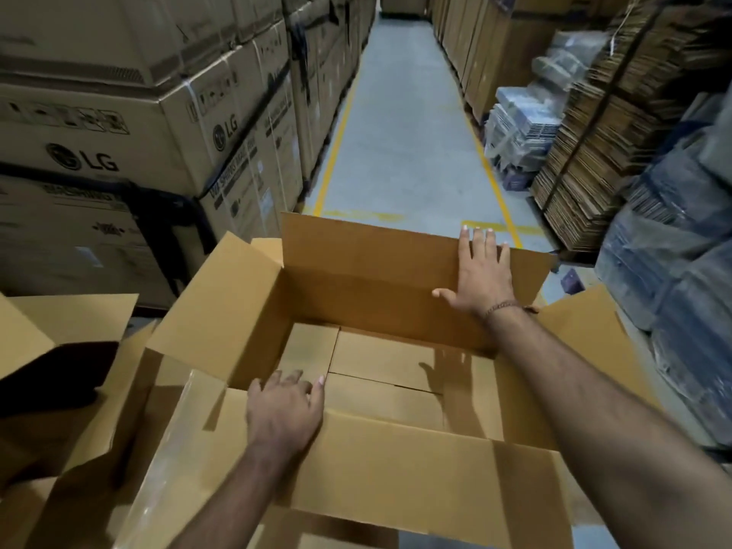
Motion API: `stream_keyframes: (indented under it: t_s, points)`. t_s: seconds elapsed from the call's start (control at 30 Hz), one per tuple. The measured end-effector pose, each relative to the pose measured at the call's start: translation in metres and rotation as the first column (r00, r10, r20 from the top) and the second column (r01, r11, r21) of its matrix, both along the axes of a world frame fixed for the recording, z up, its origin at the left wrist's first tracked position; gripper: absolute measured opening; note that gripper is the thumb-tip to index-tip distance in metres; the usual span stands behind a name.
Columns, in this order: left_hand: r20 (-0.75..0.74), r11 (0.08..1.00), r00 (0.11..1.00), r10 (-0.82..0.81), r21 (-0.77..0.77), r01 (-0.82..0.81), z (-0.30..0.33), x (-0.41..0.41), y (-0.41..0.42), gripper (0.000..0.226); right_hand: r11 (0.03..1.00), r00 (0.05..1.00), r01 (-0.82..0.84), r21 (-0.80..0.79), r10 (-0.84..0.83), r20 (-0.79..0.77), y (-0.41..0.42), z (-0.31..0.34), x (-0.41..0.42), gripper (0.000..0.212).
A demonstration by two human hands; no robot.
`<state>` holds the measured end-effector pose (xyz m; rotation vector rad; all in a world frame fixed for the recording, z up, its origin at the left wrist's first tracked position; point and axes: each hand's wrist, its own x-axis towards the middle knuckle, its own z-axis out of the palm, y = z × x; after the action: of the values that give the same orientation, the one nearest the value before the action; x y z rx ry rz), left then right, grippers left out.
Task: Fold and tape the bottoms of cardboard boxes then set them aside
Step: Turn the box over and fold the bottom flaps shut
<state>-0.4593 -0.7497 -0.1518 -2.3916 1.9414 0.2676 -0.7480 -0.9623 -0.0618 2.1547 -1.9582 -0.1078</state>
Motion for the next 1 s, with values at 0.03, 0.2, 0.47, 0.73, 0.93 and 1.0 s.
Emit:
stream_keyframes:
  t_s: [0.03,0.2,0.47,0.73,0.93,1.0]
  points:
    - [0.004,1.000,1.000,-0.005,-0.003,0.005,0.001,0.000,0.000,0.086,1.000,1.000,0.013,0.023,-0.013,-0.001,-0.013,-0.001,0.002,0.140]
    - [0.052,1.000,0.998,0.027,-0.011,-0.027,-0.006,-0.002,-0.004,0.080,0.961,0.999,0.049,0.274,-0.051,0.001,-0.063,-0.018,0.008,0.160]
    - [0.066,0.998,0.996,0.062,0.021,-0.064,-0.017,-0.002,-0.013,0.070,0.890,0.996,0.003,0.455,-0.045,0.081,-0.064,-0.083,0.025,0.043]
    - [0.087,0.995,0.993,0.086,0.033,-0.089,-0.015,-0.006,-0.014,0.073,0.924,0.984,0.023,0.382,-0.089,0.157,-0.056,-0.086,0.018,0.047]
    - [0.106,0.996,0.991,0.078,0.033,-0.082,-0.009,-0.008,-0.011,0.077,0.995,0.971,-0.097,-0.031,0.101,0.217,-0.015,-0.116,0.011,0.056]
    - [0.110,0.996,0.991,0.082,0.028,-0.086,-0.007,-0.010,-0.010,0.079,0.989,0.968,-0.111,-0.101,0.130,0.214,0.001,-0.130,0.012,0.065]
